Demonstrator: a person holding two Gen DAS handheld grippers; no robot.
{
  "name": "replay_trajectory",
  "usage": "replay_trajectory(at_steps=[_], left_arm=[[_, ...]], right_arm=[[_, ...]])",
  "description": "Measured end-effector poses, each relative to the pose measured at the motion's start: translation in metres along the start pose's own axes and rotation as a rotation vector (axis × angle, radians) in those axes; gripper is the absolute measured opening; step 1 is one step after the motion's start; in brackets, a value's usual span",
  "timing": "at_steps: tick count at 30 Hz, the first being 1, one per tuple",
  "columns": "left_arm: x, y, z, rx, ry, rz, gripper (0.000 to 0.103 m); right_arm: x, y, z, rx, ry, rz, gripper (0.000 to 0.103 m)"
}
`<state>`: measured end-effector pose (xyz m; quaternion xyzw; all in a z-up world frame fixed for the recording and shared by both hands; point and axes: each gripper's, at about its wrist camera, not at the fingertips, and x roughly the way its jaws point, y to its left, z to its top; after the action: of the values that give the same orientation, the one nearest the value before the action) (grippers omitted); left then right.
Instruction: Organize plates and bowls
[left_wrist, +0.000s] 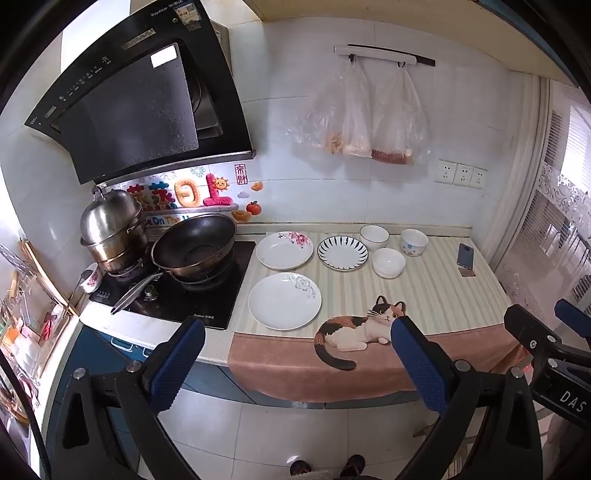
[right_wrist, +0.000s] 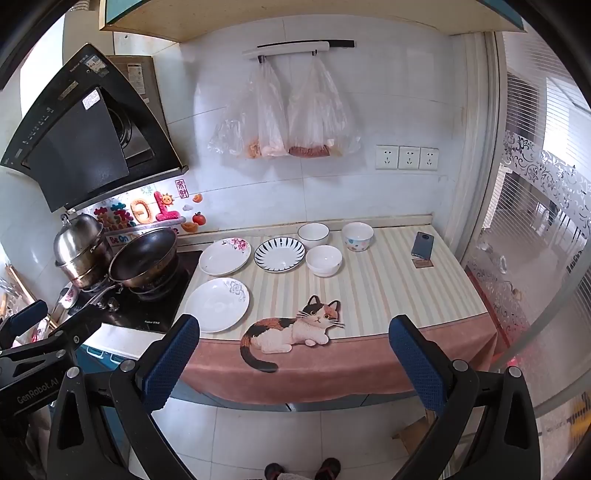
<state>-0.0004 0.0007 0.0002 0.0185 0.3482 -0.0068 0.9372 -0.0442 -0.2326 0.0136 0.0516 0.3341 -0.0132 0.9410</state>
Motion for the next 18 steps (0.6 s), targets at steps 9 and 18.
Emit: replay_trajectory(at_steps=[9,18], left_arm=[[-0.0012,0.004,0.0039,0.004,-0.004,0.004,0.103],[-0.0034,0.0028,0.0064,0.009,-0.01,0.003,0.103]], right_arm=[[0.0008,0.0004,0.0,0.002,0.001,0.004,0.103],[0.0018,0.0016,0.0004,0.002,0.002,0.004,0.103]])
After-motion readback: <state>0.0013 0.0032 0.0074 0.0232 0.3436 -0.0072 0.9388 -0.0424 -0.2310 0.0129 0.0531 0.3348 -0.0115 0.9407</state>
